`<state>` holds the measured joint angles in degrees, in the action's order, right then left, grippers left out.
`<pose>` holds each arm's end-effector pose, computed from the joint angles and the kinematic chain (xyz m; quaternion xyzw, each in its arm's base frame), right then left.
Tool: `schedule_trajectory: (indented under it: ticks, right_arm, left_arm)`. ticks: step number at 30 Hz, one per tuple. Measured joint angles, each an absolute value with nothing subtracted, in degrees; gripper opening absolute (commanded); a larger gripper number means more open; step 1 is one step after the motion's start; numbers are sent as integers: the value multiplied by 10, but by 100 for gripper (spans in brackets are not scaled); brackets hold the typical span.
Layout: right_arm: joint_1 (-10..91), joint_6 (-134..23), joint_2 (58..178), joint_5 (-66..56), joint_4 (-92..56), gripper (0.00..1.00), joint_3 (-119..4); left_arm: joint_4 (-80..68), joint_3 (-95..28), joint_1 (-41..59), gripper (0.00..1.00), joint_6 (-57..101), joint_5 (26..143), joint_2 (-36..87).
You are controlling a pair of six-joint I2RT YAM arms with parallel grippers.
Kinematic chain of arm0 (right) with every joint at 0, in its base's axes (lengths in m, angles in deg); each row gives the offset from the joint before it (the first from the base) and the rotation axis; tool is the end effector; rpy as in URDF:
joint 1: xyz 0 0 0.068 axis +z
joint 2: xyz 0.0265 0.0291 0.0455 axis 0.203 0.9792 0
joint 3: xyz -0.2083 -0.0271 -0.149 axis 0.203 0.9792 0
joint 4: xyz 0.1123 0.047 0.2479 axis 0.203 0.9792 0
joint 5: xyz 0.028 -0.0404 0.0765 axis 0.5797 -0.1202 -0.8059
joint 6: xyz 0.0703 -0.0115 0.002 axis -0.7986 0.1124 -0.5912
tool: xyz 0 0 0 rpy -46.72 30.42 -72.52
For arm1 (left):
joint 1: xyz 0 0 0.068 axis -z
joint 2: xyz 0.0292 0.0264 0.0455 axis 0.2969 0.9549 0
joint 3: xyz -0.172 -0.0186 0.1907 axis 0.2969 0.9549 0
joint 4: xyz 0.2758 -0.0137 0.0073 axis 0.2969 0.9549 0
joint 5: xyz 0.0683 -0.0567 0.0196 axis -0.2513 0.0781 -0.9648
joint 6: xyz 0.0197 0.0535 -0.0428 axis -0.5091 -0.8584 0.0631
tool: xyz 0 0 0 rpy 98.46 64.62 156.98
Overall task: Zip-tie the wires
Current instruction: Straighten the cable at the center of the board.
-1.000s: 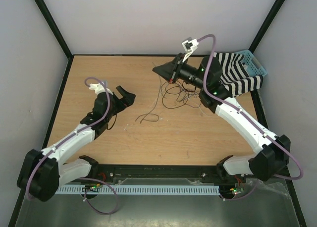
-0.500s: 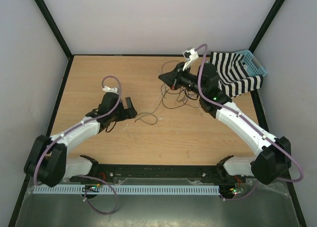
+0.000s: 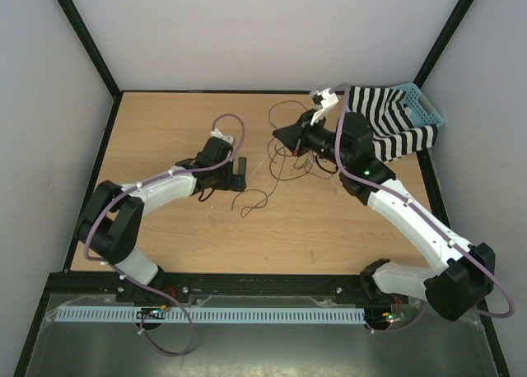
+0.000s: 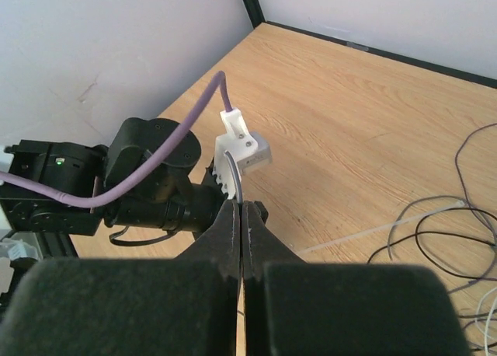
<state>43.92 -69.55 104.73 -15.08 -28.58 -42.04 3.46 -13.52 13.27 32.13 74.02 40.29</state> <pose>0.2631 0.1872 0.3728 -0.1816 0.6700 0.4141 0.5888 0.3088 -0.1797 0.1531 0.0634 0.9232 -0.1518 0.3474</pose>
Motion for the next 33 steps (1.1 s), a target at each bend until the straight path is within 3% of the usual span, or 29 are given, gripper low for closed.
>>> schedule_trajectory:
  ticks: [4, 9, 19, 23, 29, 33]
  right_arm:
    - [439, -688, 1047, -144, -276, 0, -420]
    - [439, -681, 1045, -137, -268, 0, -420]
    - [439, -677, 1035, -124, -255, 0, -406]
    - [439, -674, 1027, -109, -248, 0, -398]
    - [429, -671, 1000, -97, -243, 0, -374]
    - [385, -673, 980, -111, -242, 0, -344]
  left_arm:
    - [49, -147, 153, 82, 306, 742, 423]
    - [79, -157, 169, 59, 291, 749, 436]
    - [122, -187, 172, 48, 274, 733, 480]
    - [130, -195, 172, 34, 272, 731, 496]
    - [131, -204, 172, 1, 270, 731, 507]
    - [131, -205, 170, 0, 271, 730, 508]
